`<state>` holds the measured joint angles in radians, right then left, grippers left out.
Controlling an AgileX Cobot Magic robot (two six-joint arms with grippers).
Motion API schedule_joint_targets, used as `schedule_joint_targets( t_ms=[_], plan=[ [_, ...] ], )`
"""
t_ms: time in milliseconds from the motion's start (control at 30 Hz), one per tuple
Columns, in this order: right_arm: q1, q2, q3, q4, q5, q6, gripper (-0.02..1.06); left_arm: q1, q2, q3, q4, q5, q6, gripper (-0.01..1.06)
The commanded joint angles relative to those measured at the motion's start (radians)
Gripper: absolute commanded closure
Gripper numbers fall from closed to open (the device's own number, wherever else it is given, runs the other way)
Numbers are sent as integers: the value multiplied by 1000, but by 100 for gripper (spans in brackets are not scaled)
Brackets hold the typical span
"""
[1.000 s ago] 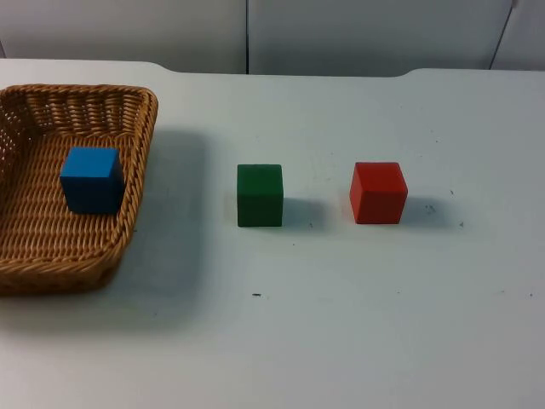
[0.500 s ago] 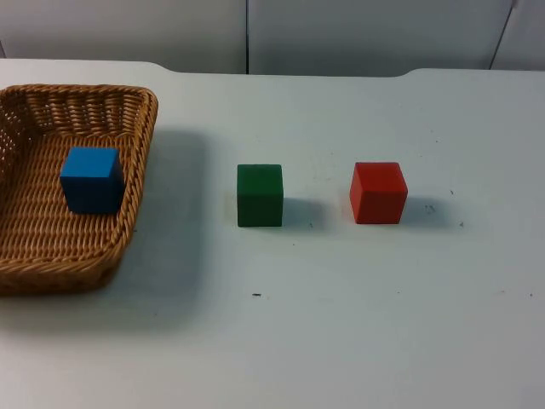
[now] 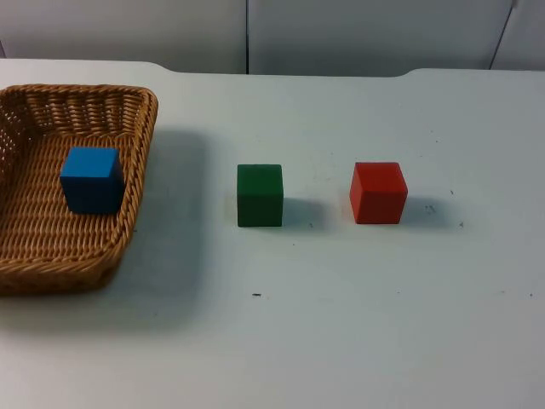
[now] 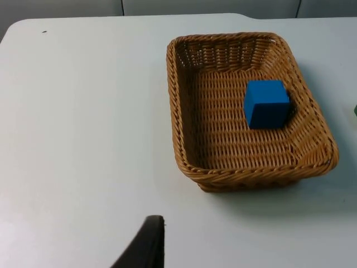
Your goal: Pick up the basket with the left hand and place the blue cube into the basket with the right hand.
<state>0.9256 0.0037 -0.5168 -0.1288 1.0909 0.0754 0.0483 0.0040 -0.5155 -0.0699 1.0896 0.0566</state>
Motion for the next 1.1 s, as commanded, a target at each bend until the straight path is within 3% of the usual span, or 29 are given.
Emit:
schedule_joint_targets(
  t_ms=[0,133,300,400,433,633,667,733,800,900,1067],
  plan=[
    [2,-4,10,-5,-12,-5,-1,-4,-4,3,-2,-11,-5,0],
    [-3,-4,10,-5,-12,-5,-1,-4,-4,3,-2,-11,-5,0],
    [-104,-4,10,-5,-12,-5,-1,-4,-4,3,-2,-11,-5,0],
    [-219,-4,10,-5,-12,-5,-1,-4,-4,3,-2,-11,-5,0],
    [-219,-4,10,-5,-12,-5,-1,-4,-4,3,-2,-11,-5,0],
    [-471,-4,10,-5,-12,-5,-1,-4,-4,3,-2,-11,-5,0],
    [-471,-4,10,-5,-12,-5,-1,-4,-4,3,-2,-11,-5,0],
    [-586,-4,10,-5,-12,-5,-1,-4,-4,3,-2,-11,-5,0],
    [-608,-4,10,-5,-12,-5,-1,-4,-4,3,-2,-11,-5,0],
    [-738,-4,10,-5,-12,-5,-1,-4,-4,3,-2,-11,-5,0],
    [-851,-4,10,-5,-12,-5,-1,-9,-4,3,-2,-11,-5,0]
  ],
)
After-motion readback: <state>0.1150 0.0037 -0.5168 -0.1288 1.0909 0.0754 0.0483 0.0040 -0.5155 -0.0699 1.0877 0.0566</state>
